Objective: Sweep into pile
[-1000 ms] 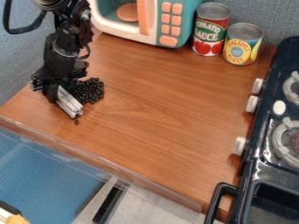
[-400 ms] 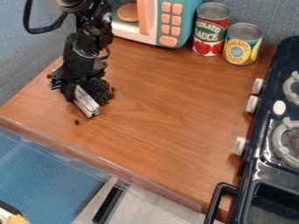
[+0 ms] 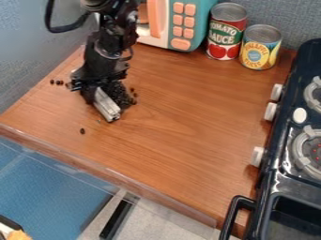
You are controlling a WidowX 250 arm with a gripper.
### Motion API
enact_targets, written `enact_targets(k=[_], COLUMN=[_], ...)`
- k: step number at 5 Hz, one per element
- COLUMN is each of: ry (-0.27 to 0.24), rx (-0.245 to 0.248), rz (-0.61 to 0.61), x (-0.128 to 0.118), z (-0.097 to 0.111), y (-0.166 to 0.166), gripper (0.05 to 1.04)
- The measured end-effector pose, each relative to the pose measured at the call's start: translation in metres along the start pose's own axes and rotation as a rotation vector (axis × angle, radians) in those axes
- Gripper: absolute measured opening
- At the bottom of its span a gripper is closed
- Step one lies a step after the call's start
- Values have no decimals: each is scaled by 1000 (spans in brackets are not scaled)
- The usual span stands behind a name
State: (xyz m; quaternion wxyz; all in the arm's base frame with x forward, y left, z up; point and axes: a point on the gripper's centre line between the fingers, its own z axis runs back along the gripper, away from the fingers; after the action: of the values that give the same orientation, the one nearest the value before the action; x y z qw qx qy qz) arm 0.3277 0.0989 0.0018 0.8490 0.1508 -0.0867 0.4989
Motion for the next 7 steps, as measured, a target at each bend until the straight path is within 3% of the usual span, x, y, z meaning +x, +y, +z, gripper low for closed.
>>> enact_targets(k=[2, 3, 4, 5, 6, 7], ry=[21, 68, 138, 179, 143, 150], rx=[2, -24, -12, -36, -42, -64], rz=[40, 56, 42, 50, 53, 52], x=[-3, -11, -22, -17, 0, 3], z=[2, 7, 12, 22, 35, 34], y=[-5, -5, 12, 33, 47, 56], gripper=[391, 390, 390, 390, 390, 390])
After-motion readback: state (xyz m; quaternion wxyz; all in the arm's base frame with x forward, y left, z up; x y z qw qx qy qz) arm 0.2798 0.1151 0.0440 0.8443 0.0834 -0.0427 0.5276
